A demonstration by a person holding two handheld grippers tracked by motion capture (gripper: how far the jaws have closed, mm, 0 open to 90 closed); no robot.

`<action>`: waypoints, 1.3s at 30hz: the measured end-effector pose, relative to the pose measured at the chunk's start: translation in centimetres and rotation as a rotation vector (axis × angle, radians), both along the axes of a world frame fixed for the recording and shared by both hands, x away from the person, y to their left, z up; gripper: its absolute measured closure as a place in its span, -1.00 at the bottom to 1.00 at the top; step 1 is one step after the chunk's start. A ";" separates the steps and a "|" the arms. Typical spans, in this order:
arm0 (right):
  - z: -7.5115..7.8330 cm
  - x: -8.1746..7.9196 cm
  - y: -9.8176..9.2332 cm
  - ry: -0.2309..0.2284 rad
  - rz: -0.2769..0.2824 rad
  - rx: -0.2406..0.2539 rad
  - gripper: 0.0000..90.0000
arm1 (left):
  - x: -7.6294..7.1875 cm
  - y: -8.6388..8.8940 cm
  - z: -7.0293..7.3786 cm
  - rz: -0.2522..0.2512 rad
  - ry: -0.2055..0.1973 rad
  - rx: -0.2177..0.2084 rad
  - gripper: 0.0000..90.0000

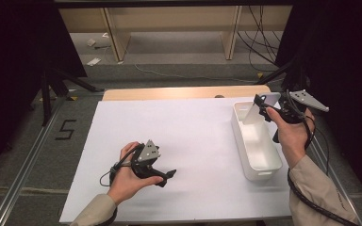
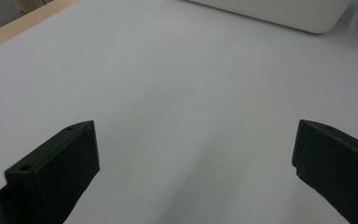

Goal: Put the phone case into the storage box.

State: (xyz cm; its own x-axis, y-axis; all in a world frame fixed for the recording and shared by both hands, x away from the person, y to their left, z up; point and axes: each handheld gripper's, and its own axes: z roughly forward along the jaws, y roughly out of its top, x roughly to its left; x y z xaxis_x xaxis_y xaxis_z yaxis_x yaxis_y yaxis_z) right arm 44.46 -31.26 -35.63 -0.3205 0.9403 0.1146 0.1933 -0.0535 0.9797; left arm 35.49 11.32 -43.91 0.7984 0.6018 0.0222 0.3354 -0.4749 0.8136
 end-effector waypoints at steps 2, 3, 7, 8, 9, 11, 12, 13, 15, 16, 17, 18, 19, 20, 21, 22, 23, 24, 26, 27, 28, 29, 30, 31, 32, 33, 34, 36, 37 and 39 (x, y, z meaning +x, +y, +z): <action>-0.1 0.1 0.0 0.001 -0.001 -0.004 -0.59 | 0.0 0.0 0.1 0.000 -0.004 -0.004 -1.00; -0.1 0.1 0.0 0.006 -0.002 -0.003 -0.59 | 0.0 0.0 0.1 0.001 -0.005 -0.007 -1.00; -0.1 0.4 0.1 0.009 -0.007 -0.007 -0.59 | 0.0 0.0 0.0 0.000 -0.002 -0.003 -1.00; -0.2 0.5 0.1 0.009 -0.007 -0.008 -0.59 | 0.0 0.0 0.0 0.001 -0.002 -0.004 -1.00; -0.2 0.6 0.1 0.010 -0.008 -0.009 -0.59 | 0.0 0.0 0.0 0.000 -0.002 -0.004 -1.00; -0.2 0.7 0.1 0.014 -0.011 -0.016 -0.59 | 0.0 0.0 0.1 0.000 -0.005 -0.004 -1.00; -0.2 0.8 0.1 0.015 -0.012 -0.019 -0.59 | 0.0 0.0 0.1 0.002 -0.005 -0.006 -1.00; -0.2 0.8 0.1 0.017 -0.013 -0.018 -0.59 | 0.0 0.0 0.1 0.002 -0.004 -0.004 -1.00; -0.3 0.9 0.1 0.018 -0.016 -0.024 -0.59 | 0.0 0.0 0.1 0.000 -0.006 -0.004 -1.00; -0.3 1.0 0.1 0.021 -0.016 -0.027 -0.59 | 0.0 0.1 0.2 0.001 -0.007 -0.004 -1.00; -0.3 1.0 0.2 0.024 -0.018 -0.030 -0.59 | 0.1 0.1 0.2 0.002 -0.007 -0.003 -1.00; -0.4 1.1 0.2 0.023 -0.018 -0.031 -0.59 | 0.1 0.1 0.2 0.002 -0.007 -0.002 -1.00; -0.4 1.1 0.2 0.025 -0.019 -0.030 -0.59 | 0.0 0.1 0.2 0.002 -0.005 -0.004 -1.00; -0.5 1.2 0.2 0.030 -0.020 -0.032 -0.59 | 0.0 0.1 0.2 0.002 -0.005 -0.005 -1.00; -0.5 1.2 0.2 0.032 -0.021 -0.032 -0.59 | 0.0 0.1 0.2 0.002 -0.006 -0.005 -1.00; -0.5 1.3 0.2 0.032 -0.022 -0.035 -0.59 | 0.0 0.0 0.2 0.002 -0.006 -0.006 -1.00; -0.5 1.3 0.2 0.032 -0.021 -0.034 -0.59 | 0.0 0.0 0.2 0.002 -0.007 -0.005 -1.00; -0.5 1.4 0.3 0.035 -0.023 -0.037 -0.59 | 0.0 0.0 0.2 0.001 -0.007 -0.006 -1.00; -0.6 1.5 0.3 0.040 -0.022 -0.036 -0.59 | 0.1 0.0 0.2 0.001 -0.006 -0.005 -1.00; -0.6 1.5 0.3 0.043 -0.024 -0.036 -0.59 | 0.1 0.0 0.2 0.002 -0.006 -0.005 -1.00; -0.7 1.6 0.3 0.045 -0.023 -0.034 -0.59 | 0.1 0.0 0.2 0.002 -0.006 -0.005 -1.00; -0.7 1.7 0.3 0.044 -0.023 -0.035 -0.59 | 0.1 0.1 0.2 0.002 -0.006 -0.005 -1.00; -0.7 1.7 0.3 0.048 -0.025 -0.036 -0.59 | 0.1 0.1 0.2 0.001 -0.005 -0.003 -1.00; -0.8 1.7 0.4 0.049 -0.025 -0.040 -0.59 | 0.1 0.1 0.2 0.001 -0.005 -0.004 -1.00; -0.8 1.8 0.4 0.049 -0.023 -0.040 -0.59 | 0.1 0.1 0.2 0.001 -0.004 -0.002 -1.00; -0.8 1.8 0.4 0.051 -0.022 -0.040 -0.59 | 0.1 0.1 0.2 0.002 -0.004 -0.003 -1.00; -0.8 1.9 0.5 0.058 -0.024 -0.043 -0.59 | 0.1 0.1 0.2 0.002 -0.005 -0.005 -1.00; -0.9 2.0 0.5 0.059 -0.024 -0.048 -0.59 | 0.1 0.0 0.2 0.004 -0.007 -0.008 -1.00; -0.9 2.0 0.6 0.061 -0.024 -0.047 -0.59 | 0.1 0.0 0.2 0.004 -0.007 -0.008 -1.00; -1.0 2.1 0.6 0.063 -0.024 -0.048 -0.59 | 0.1 0.0 0.2 0.003 -0.006 -0.006 -1.00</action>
